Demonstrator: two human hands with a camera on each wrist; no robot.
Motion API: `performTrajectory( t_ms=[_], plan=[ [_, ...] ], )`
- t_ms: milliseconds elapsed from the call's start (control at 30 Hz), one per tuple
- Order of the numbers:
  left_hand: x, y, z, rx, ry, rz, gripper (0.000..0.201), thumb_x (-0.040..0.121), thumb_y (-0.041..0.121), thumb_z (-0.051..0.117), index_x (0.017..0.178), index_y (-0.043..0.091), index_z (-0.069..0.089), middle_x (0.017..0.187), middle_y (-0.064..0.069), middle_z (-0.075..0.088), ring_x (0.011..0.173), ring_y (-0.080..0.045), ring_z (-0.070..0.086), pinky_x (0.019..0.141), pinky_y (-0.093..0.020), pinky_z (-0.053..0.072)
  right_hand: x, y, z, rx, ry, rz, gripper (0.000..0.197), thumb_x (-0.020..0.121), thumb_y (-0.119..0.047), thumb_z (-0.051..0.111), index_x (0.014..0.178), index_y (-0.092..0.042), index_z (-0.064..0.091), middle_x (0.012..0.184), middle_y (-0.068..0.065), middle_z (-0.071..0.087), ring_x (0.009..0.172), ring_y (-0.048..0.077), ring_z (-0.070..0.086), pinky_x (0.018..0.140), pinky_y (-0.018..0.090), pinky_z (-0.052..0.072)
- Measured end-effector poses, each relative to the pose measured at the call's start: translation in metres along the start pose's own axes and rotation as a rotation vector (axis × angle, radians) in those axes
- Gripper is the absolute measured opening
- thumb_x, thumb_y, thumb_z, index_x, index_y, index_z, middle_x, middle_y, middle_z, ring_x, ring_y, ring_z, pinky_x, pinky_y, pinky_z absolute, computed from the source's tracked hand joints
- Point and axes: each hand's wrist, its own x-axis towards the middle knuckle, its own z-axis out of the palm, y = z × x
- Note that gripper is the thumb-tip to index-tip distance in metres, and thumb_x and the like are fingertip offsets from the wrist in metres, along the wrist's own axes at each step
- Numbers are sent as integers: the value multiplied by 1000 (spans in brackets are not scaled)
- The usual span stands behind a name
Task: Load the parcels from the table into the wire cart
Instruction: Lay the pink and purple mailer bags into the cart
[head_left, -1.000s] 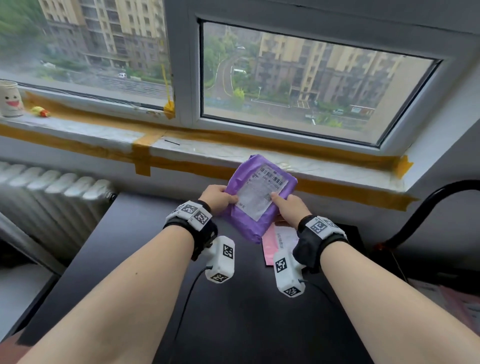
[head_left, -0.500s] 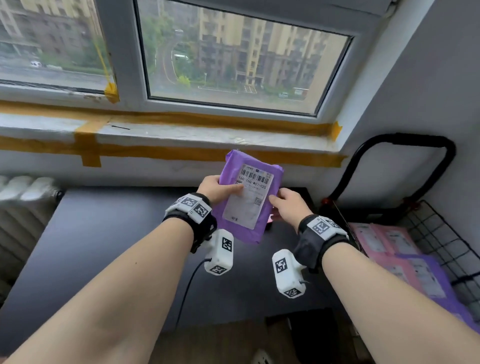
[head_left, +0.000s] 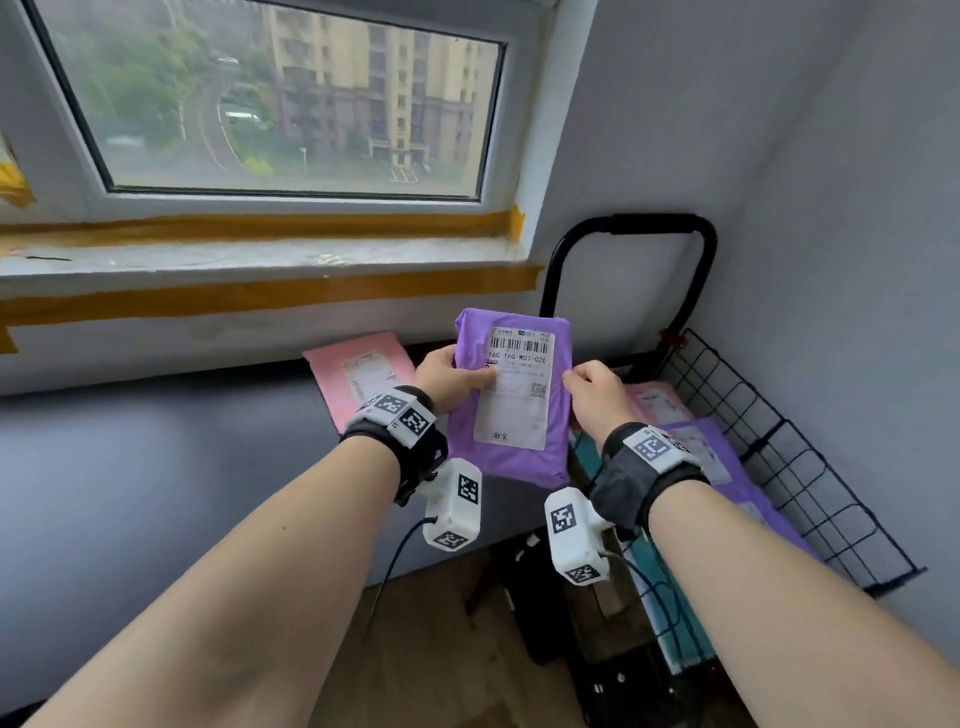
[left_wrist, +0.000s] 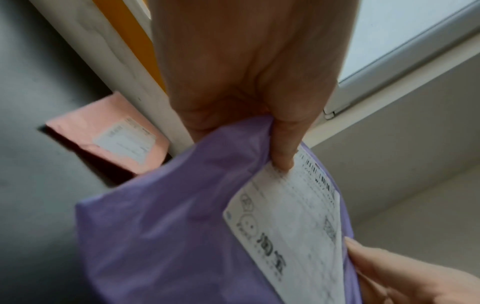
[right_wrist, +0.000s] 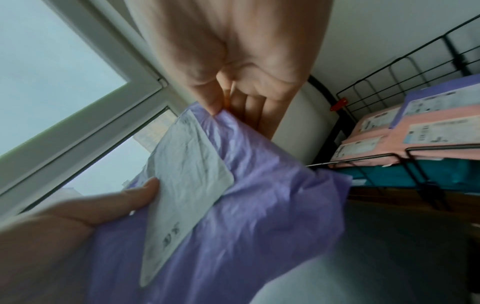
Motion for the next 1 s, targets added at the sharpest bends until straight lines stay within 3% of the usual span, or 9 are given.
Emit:
performTrajectory(
  t_ms=[100, 200, 233, 300, 367, 567, 700, 833, 1000],
  plan=[
    [-10, 2, 55, 1, -18, 17, 16, 83, 3, 69, 94, 13, 63, 102, -7, 66, 96, -26, 64, 94, -41, 51, -7, 30, -45, 160, -48, 37, 20, 89, -32, 61, 89, -14, 54, 104, 9, 65, 100, 28, 64, 91, 45, 52],
    [-26, 4, 114, 18, -60, 12, 17, 82, 4, 70, 87, 18, 62, 101, -6, 67, 94, -25, 65, 93, -42, 52, -13, 61, -98, 186, -84, 68, 20, 87, -16, 67, 98, -9, 52, 103, 8, 63, 90, 21, 65, 81, 34, 56],
    [-32, 6, 134, 33, -70, 9, 17, 82, 3, 71, 89, 16, 63, 101, -7, 67, 94, -25, 65, 93, -41, 52, -14, 72, -116, 194, -91, 80, 24, 86, -13, 69, 102, -8, 52, 107, 9, 64, 92, 22, 65, 84, 36, 56],
    [-40, 9, 172, 72, -68, 15, 23, 79, 4, 73, 99, 10, 64, 105, -9, 69, 97, -27, 66, 92, -42, 53, -13, 92, -149, 199, -87, 95, 29, 84, -11, 70, 106, -6, 54, 114, 15, 65, 100, 28, 65, 92, 45, 53],
    [-45, 13, 208, 113, -45, 14, 37, 75, 9, 76, 109, 7, 60, 111, -9, 67, 100, -27, 65, 93, -43, 52, -12, 110, -179, 179, -62, 90, 33, 83, -10, 70, 111, -2, 54, 113, 15, 65, 102, 29, 65, 93, 47, 52],
    [-54, 19, 291, 154, 21, 46, 63, 79, 13, 74, 134, 11, 42, 120, -4, 58, 102, -19, 59, 88, -29, 48, 3, 158, -246, 101, -63, 25, 32, 85, -9, 68, 113, -4, 54, 109, 8, 64, 94, 23, 63, 89, 36, 52],
    [-43, 14, 320, 219, 76, 24, 67, 82, 16, 71, 139, 14, 37, 126, -8, 59, 110, -23, 60, 97, -37, 49, 24, 187, -261, 37, -125, 23, 30, 83, -12, 71, 107, -7, 56, 111, 12, 66, 101, 28, 64, 94, 45, 50],
    [-17, 4, 336, 320, 114, -1, 71, 80, 19, 73, 141, 17, 37, 126, -8, 58, 114, -25, 58, 99, -39, 47, 51, 211, -259, 9, -209, 56, 31, 84, -13, 71, 111, -7, 55, 112, 12, 64, 103, 28, 62, 94, 44, 51],
    [36, -30, 353, 388, 85, -94, 56, 80, 17, 73, 129, 14, 47, 118, -9, 62, 102, -25, 63, 89, -37, 53, 103, 249, -245, -100, -282, 163, 37, 78, -14, 76, 106, 1, 57, 111, 20, 65, 103, 35, 62, 95, 49, 49]
  ],
)
